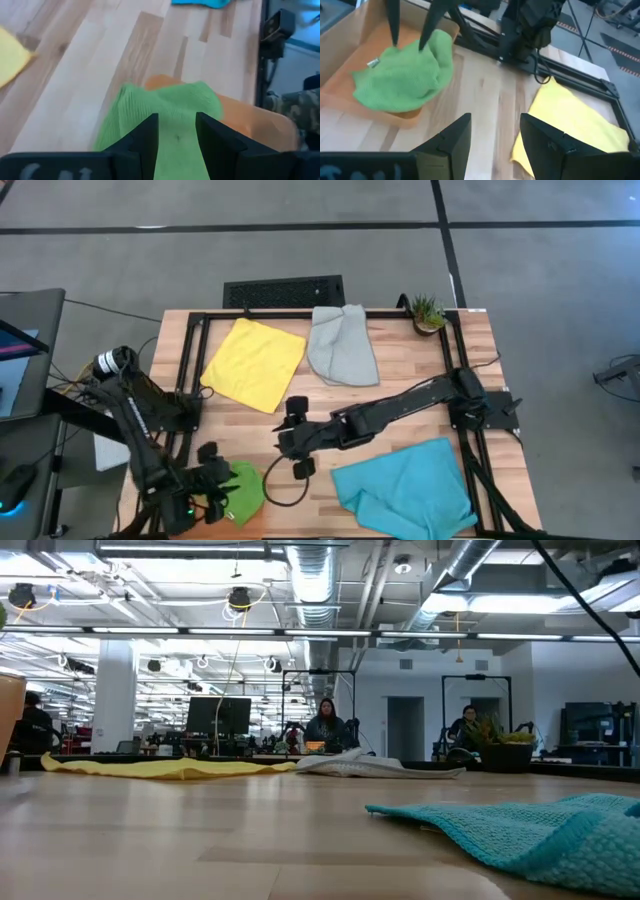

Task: Fold microfiber towels
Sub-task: Put the folded green towel into the orange bin, then fold the yellow towel

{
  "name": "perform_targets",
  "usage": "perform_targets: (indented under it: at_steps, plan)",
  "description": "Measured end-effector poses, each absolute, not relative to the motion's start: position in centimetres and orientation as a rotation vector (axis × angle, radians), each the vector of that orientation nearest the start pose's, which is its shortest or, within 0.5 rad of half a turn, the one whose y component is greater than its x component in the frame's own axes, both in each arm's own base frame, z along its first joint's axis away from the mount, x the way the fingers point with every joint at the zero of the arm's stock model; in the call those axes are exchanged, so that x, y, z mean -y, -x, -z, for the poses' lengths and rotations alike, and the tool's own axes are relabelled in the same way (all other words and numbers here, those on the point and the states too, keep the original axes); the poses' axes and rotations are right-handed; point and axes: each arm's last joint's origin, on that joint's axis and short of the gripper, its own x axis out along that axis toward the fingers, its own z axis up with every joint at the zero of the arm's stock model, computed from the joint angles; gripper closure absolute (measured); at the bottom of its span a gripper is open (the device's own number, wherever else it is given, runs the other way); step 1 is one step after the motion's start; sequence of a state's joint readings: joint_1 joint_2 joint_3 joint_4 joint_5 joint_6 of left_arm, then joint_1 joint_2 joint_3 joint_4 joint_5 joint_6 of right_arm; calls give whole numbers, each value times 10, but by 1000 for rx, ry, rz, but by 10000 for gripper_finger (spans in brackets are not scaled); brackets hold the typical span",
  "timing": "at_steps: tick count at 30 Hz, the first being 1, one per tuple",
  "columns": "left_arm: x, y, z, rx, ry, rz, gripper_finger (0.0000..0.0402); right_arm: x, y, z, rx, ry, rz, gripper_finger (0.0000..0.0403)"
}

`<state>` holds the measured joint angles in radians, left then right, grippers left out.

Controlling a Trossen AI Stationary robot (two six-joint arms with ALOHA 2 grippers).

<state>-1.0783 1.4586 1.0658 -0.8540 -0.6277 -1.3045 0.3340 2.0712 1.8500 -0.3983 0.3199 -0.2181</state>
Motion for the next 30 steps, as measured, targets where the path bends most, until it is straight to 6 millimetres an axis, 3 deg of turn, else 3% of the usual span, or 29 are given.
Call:
perform_targets:
  at_steps: [9,19,23,30]
  plan:
    - [211,-144,-211,-918,221,-256,278,-152,-443,-284,-659,415,-93,210]
    - [211,-141,-185,-978,304,-188,278,-153,-442,-283,-668,419,-96,210]
    - [215,-143,-194,-974,292,-164,278,-152,-442,-283,-671,420,-95,210]
    - [223,-148,-237,-983,217,-138,278,-147,-433,-297,-674,447,-27,210]
